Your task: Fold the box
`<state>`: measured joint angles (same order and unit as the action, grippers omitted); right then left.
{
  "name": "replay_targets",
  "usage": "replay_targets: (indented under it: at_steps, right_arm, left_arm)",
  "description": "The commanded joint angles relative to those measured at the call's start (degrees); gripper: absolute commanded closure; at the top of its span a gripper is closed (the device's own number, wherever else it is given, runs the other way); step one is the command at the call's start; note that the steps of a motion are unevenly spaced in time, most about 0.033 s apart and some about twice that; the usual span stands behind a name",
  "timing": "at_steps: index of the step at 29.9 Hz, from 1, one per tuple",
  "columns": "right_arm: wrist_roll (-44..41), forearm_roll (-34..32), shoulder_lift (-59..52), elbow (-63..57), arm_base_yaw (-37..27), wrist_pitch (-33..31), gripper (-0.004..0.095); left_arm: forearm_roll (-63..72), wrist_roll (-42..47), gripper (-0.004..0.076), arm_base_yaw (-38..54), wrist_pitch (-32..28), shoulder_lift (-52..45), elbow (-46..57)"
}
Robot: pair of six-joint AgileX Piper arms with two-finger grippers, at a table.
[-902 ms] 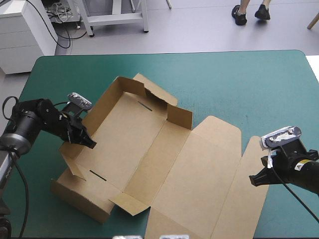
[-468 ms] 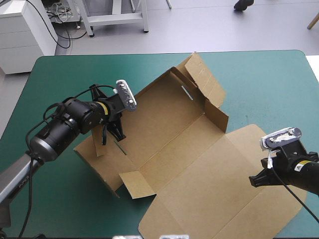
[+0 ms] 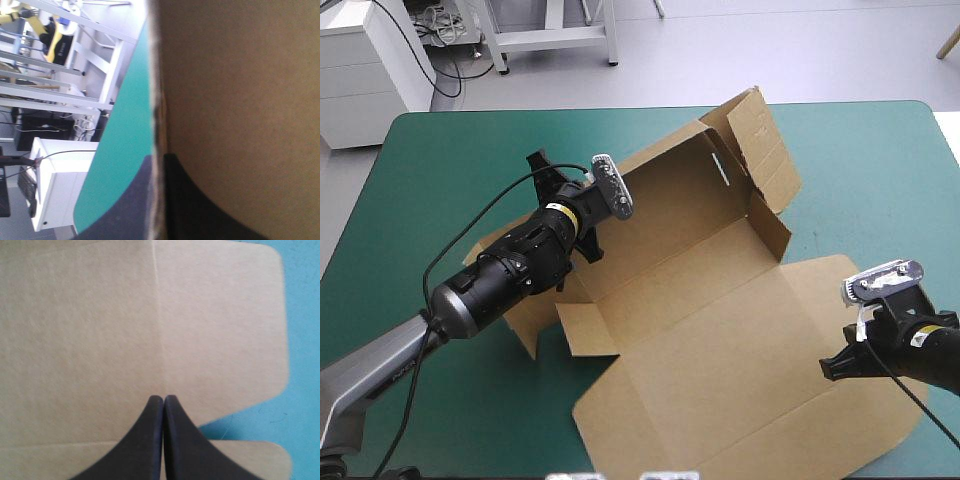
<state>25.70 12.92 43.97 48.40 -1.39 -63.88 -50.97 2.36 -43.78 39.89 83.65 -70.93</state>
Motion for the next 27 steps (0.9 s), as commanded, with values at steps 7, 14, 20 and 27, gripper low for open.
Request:
replay_targets:
  at_steps: [7,14,20,27]
  right_arm:
    - [-0.04,0.75,-0.21,1.36,-0.05,1.03,0.0929]
    - [-0.04,0.58,-0.21,1.36,-0.05,1.03,0.0929]
    - [-0.13,0.58,-0.21,1.36,-0.05,1.03,0.0929]
    - [-0.13,0.35,-0.21,1.36,-0.05,1.03,0.093]
  left_arm:
    - [-8.12,-0.04,0.0732,-4.23,-5.17,-0.31,-2.14]
    - [-8.69,-7.78,0.0732,-7.88,-9.62,2.04,-2.14]
    - [-17.48,-3.42,0.0732,-9.93,-10.02,5.4,-2.14]
    - [-37.75,15.57,0.0732,-14.99,-0.45,10.15,-1.33]
